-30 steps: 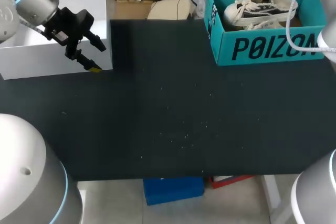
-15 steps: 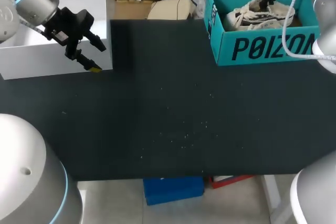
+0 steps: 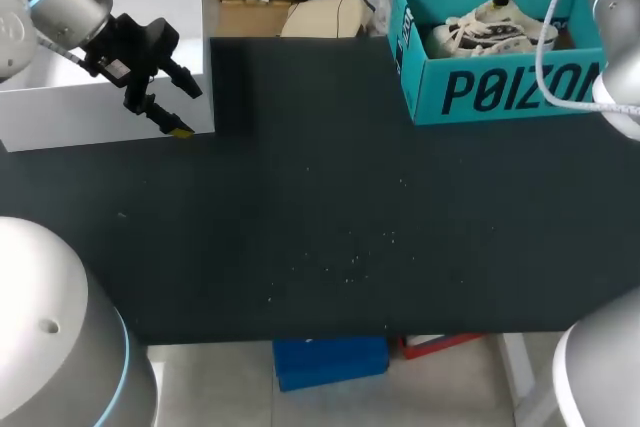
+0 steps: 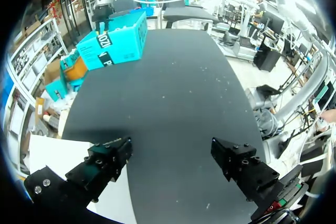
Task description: Take the shoe out of the shoebox, open the shoe tongue, remove and reinsert the insole, then place the shoe into the shoebox
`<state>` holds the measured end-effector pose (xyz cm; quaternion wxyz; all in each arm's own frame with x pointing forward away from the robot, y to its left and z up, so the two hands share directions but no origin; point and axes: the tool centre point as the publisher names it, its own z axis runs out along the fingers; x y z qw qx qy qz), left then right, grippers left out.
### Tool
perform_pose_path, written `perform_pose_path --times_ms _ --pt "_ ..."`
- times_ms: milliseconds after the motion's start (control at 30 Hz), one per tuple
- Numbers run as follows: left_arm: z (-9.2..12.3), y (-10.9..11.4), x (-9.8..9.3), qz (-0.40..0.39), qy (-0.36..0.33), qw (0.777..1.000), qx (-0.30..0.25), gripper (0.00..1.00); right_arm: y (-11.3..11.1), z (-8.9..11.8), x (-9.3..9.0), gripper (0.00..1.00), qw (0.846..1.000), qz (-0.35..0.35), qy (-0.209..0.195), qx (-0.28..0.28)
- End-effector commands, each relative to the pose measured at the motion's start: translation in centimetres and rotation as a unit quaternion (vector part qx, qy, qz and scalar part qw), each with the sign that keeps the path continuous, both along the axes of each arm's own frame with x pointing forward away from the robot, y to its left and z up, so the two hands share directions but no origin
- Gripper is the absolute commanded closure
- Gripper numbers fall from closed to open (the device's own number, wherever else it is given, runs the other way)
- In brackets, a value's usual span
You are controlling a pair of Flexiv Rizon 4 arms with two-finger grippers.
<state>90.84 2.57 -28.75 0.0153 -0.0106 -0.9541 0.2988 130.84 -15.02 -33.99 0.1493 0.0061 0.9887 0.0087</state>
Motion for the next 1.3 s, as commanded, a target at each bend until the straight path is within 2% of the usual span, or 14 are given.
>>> perform_pose_path --times_ms 33,100,167,367,600,800,1000,1167,1300 --pt "-0.1 0.0 0.0 0.001 -0.002 1.0 0.0 0.0 0.2 4.1 -2.0 0.61 0.986 -0.007 0.168 -0.009" --pt "-0.1 0.0 0.0 0.001 -0.002 1.0 0.0 0.0 0.5 5.2 -3.1 0.69 0.986 -0.011 0.168 -0.014" --pt "-0.1 0.0 0.0 0.001 -0.002 1.0 0.0 0.0 1.1 6.6 -4.7 0.71 0.985 -0.017 0.173 -0.02" --pt "-0.1 0.0 0.0 0.001 -0.002 1.0 0.0 0.0 3.0 10.3 -9.2 0.69 0.986 -0.05 0.152 -0.034" --pt "-0.1 0.0 0.0 0.001 -0.002 1.0 0.0 0.0 6.6 13.7 -15.3 0.68 0.989 -0.088 0.112 -0.033" --pt "-0.1 0.0 0.0 0.001 -0.002 1.0 0.0 0.0 10.6 15.1 -20.6 0.68 0.99 -0.112 0.083 -0.026" --pt "-0.1 0.0 0.0 0.001 -0.002 1.0 0.0 0.0 14.3 15.8 -25.3 0.66 0.99 -0.134 0.035 -0.008" --pt "-0.1 0.0 0.0 0.001 -0.002 1.0 0.0 0.0 16.8 16.0 -28.6 0.65 0.989 -0.145 -0.006 0.001" --pt "-0.1 0.0 0.0 0.001 -0.002 1.0 0.0 0.0 18.1 15.7 -30.5 0.64 0.987 -0.151 -0.048 0.007"
